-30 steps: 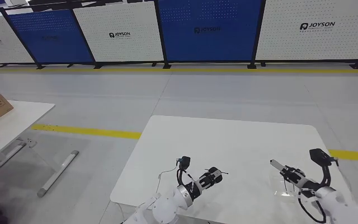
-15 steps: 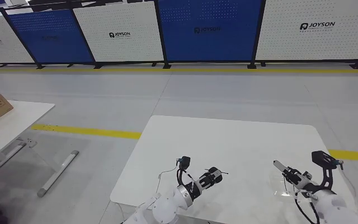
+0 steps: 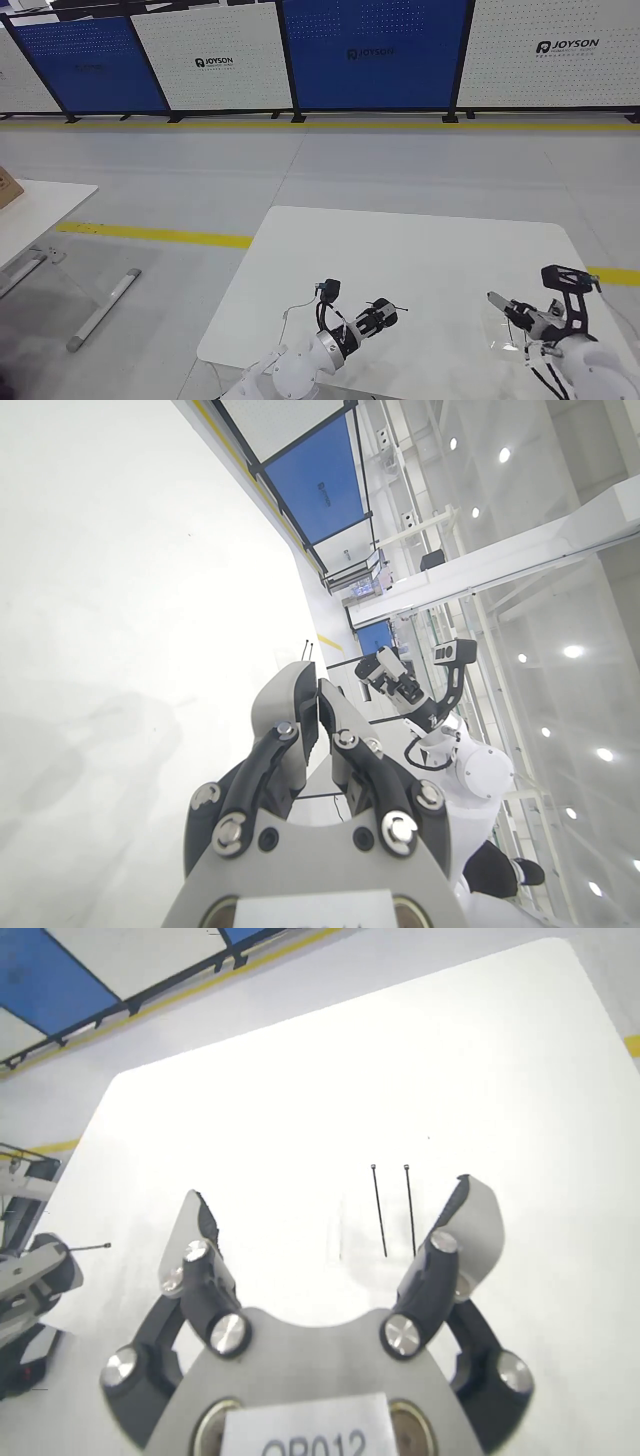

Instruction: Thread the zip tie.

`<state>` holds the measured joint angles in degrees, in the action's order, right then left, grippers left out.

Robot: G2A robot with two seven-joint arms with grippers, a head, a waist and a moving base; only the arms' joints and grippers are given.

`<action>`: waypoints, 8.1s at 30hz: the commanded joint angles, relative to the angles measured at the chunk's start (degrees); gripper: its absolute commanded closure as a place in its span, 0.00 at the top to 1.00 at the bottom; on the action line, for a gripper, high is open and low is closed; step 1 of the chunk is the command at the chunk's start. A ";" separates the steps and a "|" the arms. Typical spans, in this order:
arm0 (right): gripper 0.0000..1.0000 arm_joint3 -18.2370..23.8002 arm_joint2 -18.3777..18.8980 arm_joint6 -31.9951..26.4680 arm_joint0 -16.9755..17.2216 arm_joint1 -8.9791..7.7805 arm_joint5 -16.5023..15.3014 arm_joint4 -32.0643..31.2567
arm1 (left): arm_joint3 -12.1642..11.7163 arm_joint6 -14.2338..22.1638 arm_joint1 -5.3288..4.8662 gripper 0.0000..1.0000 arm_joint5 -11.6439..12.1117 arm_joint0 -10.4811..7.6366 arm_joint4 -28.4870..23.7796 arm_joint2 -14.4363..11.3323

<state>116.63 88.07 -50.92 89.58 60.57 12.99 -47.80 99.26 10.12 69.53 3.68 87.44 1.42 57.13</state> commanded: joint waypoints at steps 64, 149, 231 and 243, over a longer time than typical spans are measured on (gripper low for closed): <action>0.42 -8.86 -6.15 -17.00 -9.40 -0.46 -2.55 -9.17 | 0.00 0.00 0.00 0.00 0.00 0.00 0.00 0.00; 0.00 -18.43 -13.62 -21.83 -17.04 2.31 1.77 -16.74 | 0.00 0.00 0.00 0.00 0.00 0.00 0.00 0.00; 0.00 -0.37 -3.39 36.88 12.97 8.52 6.06 -3.26 | 0.00 0.00 0.00 0.00 0.00 0.00 0.00 0.00; 0.00 -2.29 -7.62 51.26 15.91 9.61 5.28 -6.65 | 0.00 0.00 0.00 0.00 0.00 0.00 0.00 0.00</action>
<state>114.30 80.39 0.42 105.50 70.19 18.23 -54.55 99.26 10.12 69.53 3.68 87.44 1.42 57.13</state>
